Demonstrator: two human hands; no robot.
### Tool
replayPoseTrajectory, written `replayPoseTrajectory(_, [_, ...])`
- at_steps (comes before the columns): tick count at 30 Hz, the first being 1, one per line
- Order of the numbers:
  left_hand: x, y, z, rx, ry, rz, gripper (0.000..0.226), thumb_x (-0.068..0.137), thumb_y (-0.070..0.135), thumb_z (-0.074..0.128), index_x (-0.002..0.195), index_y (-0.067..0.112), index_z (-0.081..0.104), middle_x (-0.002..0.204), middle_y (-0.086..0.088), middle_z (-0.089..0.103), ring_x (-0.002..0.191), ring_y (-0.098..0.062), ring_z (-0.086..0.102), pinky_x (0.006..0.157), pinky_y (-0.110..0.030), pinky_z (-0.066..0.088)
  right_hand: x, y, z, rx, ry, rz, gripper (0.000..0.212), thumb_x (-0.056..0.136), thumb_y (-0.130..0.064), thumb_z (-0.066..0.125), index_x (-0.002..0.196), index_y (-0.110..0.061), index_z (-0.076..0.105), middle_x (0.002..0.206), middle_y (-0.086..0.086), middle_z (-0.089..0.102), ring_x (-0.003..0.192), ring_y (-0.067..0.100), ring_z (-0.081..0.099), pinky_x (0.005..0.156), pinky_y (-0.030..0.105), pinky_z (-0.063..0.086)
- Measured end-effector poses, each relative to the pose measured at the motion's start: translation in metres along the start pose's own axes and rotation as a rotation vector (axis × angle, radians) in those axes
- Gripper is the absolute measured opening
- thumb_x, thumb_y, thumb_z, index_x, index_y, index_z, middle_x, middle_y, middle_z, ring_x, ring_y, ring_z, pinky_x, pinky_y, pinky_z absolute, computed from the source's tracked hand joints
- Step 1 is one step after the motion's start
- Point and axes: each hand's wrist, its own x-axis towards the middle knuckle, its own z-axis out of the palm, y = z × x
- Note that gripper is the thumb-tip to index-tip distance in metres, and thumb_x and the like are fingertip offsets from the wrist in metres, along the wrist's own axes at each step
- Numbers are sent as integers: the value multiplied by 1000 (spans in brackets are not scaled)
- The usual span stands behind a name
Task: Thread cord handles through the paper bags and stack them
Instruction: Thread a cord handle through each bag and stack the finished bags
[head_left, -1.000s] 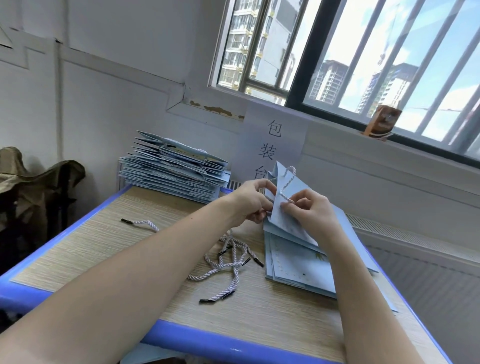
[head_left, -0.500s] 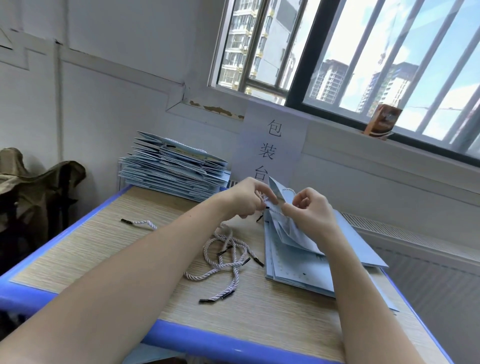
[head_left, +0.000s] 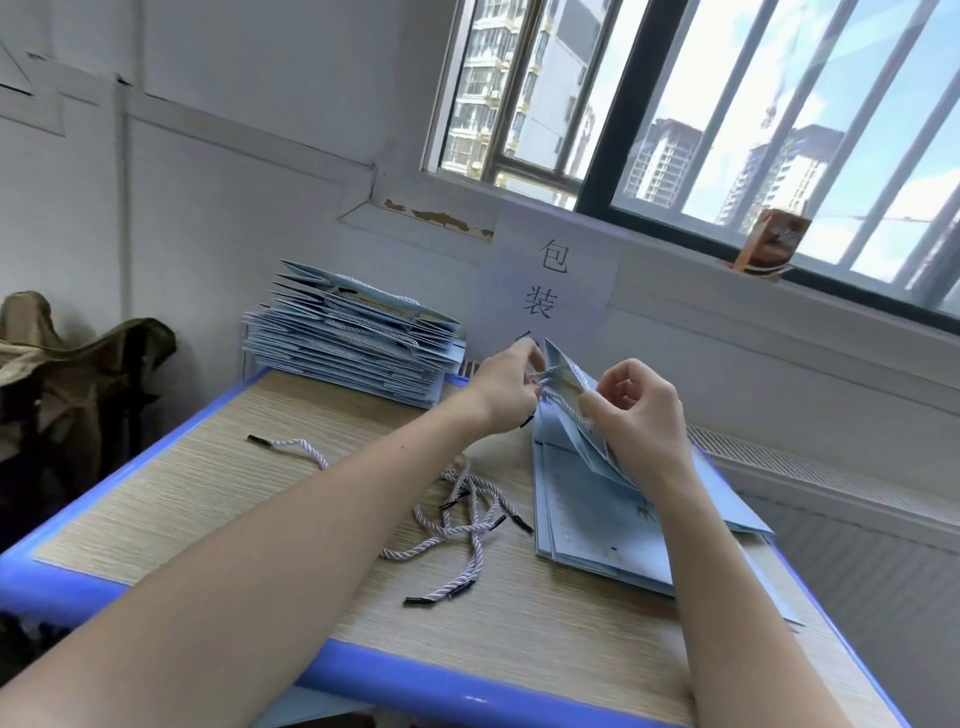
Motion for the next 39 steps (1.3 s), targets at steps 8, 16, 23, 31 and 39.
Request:
replayPoseTrajectory(8, [2,-7,2,23,-2,-35,21,96,2,55,111,6,70,103,-7,69,98,-20,63,88,-28,49,-3,-1,2,42,-123,-97,18,74,-2,66,69,-14,53,56,-8,44,54,10,36,55,25,34])
replayPoseTrajectory(16, [1,-4,4,12,7,-38,15,94,5,62,106,5,71,89,-7,68,72,-15,60,70,-25,48,-5,-2,3,37,-164,-148,19,73,1,64,69,-13,52,55,-9,41,54,9,34,55,24,32])
replayPoseTrajectory(23, [-1,-2,3,-2,85,48,19,86,-1,64,96,8,78,81,0,69,74,-8,59,63,-9,40,-5,-4,3,104,-181,-155,14,67,-5,59,67,-15,49,56,-4,40,56,13,34,55,28,31])
replayPoseTrajectory(31, [-6,1,7,-59,13,-40,24,90,-3,54,97,8,75,85,-3,70,73,-14,62,57,-11,43,-4,-1,2,143,-217,-161,16,63,-6,57,66,-19,49,60,7,43,58,19,37,58,35,33])
replayPoseTrajectory(39, [-6,3,3,-55,-32,-82,16,94,2,57,93,6,73,74,0,61,55,-4,45,45,-13,35,-5,-2,6,132,-183,-174,11,62,-11,59,66,-14,49,57,-4,42,57,14,34,56,31,31])
